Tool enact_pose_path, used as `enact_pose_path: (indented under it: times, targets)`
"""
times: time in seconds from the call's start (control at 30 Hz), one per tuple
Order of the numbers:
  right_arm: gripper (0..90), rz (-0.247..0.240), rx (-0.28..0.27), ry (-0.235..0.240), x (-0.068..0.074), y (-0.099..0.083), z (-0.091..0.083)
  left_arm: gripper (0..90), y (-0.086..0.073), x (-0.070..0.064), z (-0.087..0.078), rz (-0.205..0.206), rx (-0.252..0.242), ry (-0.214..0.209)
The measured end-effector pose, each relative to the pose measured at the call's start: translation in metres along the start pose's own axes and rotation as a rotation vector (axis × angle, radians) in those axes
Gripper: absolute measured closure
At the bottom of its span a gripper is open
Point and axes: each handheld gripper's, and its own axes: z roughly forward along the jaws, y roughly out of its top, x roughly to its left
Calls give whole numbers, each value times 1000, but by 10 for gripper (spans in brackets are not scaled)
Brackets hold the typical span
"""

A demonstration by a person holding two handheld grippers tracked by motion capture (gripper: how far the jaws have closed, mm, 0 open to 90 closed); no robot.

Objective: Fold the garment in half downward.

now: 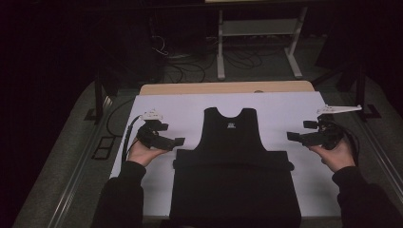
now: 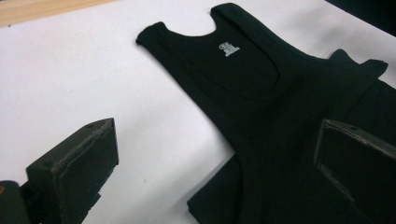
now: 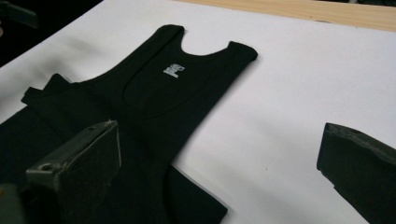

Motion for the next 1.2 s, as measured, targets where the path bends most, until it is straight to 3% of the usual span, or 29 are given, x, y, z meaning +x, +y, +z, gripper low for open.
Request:
enact_pose_path:
  times: [0.93, 1.2]
  targets:
    - [0, -41, 40, 9, -7, 36, 25, 0, 43, 6, 25, 64, 21, -9]
    - [0, -46, 26, 9, -7, 45, 29, 0, 47, 16, 33, 39, 21, 1]
